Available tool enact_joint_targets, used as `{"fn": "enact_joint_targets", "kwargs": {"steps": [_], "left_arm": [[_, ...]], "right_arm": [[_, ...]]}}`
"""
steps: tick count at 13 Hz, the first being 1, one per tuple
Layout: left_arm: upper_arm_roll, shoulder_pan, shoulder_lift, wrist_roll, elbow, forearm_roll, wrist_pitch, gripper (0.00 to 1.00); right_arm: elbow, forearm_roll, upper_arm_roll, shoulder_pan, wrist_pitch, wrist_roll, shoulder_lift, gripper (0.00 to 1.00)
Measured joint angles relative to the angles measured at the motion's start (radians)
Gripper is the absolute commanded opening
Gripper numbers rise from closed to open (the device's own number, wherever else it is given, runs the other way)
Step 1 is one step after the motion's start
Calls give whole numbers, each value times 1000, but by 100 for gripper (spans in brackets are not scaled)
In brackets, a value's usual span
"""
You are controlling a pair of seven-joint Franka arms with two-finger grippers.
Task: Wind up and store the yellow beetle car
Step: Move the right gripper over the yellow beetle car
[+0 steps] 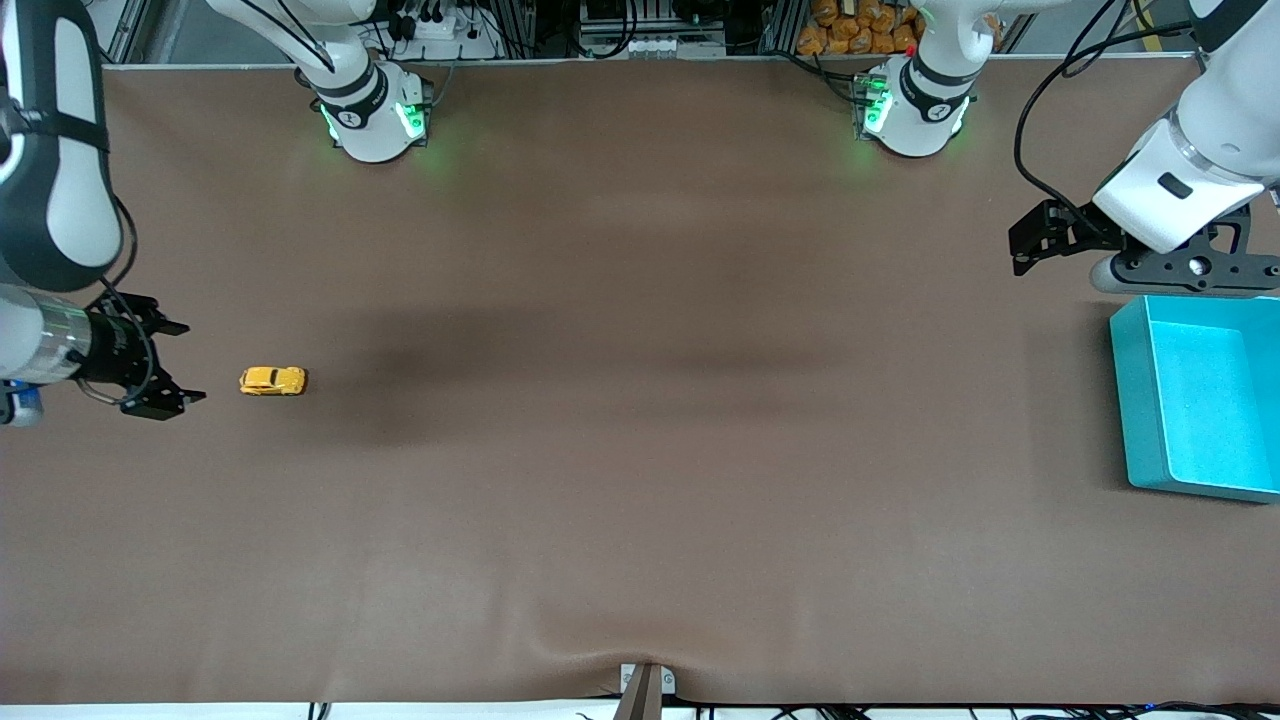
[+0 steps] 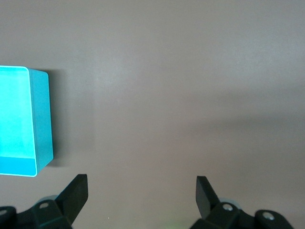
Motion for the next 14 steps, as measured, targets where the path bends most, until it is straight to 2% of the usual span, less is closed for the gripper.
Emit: {"fn": "enact_joint_targets", "kwargs": {"steps": [4,9,14], "left_arm": [[-1,0,0,0,0,0,0,100],[-1,-1,0,0,1,0,0,100],[-1,0,0,0,1,0,0,100]], "right_arm": [[-41,0,-4,-13,104,91,9,100],[-250,0,-1,-20,384,223,10,100],[-347,0,-6,-36,430,275,9,100]]}}
